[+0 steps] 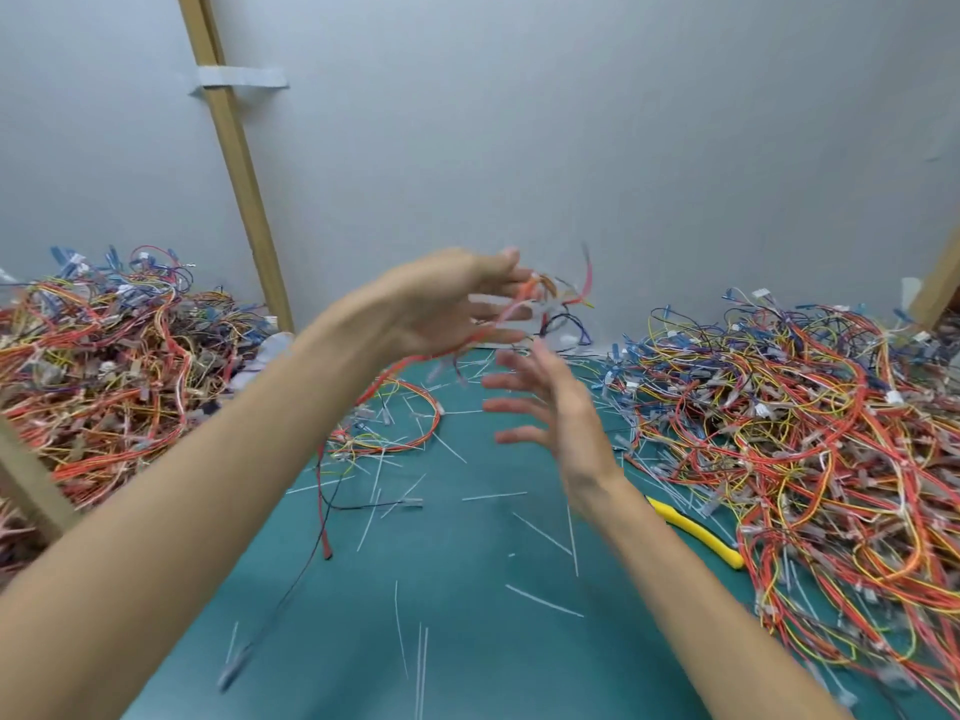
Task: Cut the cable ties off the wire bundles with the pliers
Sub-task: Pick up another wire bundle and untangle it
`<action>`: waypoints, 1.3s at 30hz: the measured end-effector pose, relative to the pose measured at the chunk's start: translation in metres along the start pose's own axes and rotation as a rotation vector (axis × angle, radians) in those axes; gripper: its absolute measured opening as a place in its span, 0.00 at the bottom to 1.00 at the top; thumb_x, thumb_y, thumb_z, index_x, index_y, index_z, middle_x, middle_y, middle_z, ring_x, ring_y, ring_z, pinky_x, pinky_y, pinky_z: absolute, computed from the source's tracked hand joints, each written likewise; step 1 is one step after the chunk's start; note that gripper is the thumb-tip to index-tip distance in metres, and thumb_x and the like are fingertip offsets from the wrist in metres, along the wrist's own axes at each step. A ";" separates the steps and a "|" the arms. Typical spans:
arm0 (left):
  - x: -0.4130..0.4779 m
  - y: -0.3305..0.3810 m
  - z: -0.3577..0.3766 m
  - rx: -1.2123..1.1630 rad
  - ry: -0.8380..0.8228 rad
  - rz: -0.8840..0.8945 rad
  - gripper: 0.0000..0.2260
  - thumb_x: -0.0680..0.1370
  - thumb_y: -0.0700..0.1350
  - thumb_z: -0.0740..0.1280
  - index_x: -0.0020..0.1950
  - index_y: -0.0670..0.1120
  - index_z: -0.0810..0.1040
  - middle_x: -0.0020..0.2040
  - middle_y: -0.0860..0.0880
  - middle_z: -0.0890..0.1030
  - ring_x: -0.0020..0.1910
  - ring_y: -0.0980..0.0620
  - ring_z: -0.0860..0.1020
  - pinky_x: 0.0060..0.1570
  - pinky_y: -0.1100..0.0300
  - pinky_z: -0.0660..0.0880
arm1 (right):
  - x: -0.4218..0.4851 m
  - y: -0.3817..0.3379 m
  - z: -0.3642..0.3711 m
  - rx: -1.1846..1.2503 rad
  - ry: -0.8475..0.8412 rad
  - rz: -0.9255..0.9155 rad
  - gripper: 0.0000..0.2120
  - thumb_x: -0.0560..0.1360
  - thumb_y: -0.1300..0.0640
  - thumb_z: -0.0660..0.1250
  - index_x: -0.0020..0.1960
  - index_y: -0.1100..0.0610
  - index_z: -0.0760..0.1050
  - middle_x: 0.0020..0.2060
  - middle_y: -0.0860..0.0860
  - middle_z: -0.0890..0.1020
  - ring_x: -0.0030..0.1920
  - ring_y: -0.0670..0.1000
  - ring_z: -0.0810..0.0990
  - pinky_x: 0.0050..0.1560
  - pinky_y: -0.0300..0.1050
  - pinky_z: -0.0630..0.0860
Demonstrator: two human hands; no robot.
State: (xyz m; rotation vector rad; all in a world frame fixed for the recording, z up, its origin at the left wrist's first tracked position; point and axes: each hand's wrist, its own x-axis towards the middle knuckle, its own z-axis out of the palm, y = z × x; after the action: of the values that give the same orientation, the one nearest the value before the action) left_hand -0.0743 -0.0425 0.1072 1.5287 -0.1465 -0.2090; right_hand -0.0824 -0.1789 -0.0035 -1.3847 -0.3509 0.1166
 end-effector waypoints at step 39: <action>-0.050 -0.196 -0.183 1.187 0.527 0.117 0.12 0.79 0.35 0.63 0.62 0.37 0.77 0.59 0.39 0.79 0.60 0.41 0.76 0.61 0.53 0.66 | 0.016 -0.028 -0.087 0.086 -0.102 0.349 0.10 0.83 0.54 0.56 0.60 0.57 0.71 0.19 0.48 0.59 0.14 0.43 0.54 0.18 0.30 0.53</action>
State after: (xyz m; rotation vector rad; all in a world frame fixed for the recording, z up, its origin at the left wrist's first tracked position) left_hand -0.0905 0.1415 -0.0938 2.6796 0.0917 0.4730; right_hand -0.0436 -0.2615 0.0143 -1.3466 -0.1835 0.4857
